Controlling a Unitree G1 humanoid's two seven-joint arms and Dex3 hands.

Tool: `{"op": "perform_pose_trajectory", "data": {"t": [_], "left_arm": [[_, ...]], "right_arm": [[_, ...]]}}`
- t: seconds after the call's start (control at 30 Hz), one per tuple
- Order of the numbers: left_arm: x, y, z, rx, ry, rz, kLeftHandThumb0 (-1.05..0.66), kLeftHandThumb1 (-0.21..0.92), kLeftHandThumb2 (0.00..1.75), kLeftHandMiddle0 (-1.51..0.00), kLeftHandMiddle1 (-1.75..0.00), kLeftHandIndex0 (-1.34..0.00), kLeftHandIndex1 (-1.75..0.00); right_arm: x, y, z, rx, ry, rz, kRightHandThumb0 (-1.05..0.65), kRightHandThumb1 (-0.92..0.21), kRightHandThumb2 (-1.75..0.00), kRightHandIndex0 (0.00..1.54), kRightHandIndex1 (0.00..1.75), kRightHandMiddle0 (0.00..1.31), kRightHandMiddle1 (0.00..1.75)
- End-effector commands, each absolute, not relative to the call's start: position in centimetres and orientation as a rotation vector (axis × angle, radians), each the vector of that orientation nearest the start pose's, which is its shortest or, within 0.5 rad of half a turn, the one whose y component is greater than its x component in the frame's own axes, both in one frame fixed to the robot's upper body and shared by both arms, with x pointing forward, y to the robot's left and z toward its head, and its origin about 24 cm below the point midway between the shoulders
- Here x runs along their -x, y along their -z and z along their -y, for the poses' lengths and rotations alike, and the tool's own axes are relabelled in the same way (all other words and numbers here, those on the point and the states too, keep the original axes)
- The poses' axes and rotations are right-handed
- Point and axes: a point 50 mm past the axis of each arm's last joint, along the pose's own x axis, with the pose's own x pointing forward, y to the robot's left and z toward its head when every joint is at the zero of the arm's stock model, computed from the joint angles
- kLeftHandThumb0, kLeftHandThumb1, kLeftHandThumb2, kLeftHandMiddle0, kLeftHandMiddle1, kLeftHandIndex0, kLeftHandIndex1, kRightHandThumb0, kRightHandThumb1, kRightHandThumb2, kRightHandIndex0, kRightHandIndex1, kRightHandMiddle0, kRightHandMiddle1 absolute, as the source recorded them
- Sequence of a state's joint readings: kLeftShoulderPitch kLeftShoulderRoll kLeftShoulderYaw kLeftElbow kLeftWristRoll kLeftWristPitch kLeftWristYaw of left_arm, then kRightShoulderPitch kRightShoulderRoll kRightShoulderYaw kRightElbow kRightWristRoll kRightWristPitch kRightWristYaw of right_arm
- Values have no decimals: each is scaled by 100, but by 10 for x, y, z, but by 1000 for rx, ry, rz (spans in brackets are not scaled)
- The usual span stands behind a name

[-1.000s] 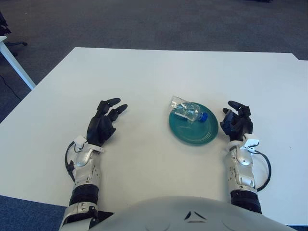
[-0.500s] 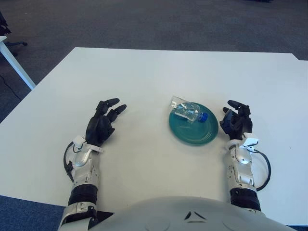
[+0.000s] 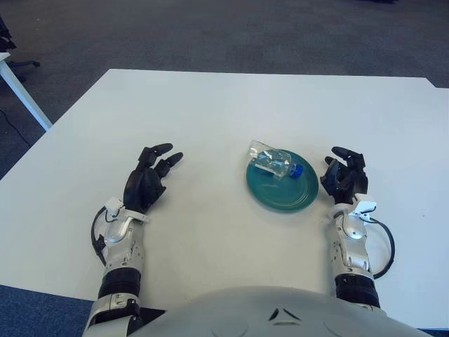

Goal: Put the bottle into the plate.

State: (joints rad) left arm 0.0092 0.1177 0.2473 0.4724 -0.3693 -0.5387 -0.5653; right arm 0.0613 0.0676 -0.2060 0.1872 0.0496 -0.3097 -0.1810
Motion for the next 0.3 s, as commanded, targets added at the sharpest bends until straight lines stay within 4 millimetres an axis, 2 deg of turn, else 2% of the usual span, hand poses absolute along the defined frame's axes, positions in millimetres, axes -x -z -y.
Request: {"op": "perform_pose_trajectory", "data": {"t": [0.0,0.27], "left_arm": [[-210,18,-225,190,120,108,-57,92,92,-33,-61,-7,-110],[-211,17,-224,190,121,110,-57,92,92,-33,-61,-7,-110]], "right_arm": [[-218,6,197,-115,434,-29,-36,-90,-57,55,107,19,170],[-217,6,198,-116,431,-31,-35,-92,-52,56,108,19,174]]}}
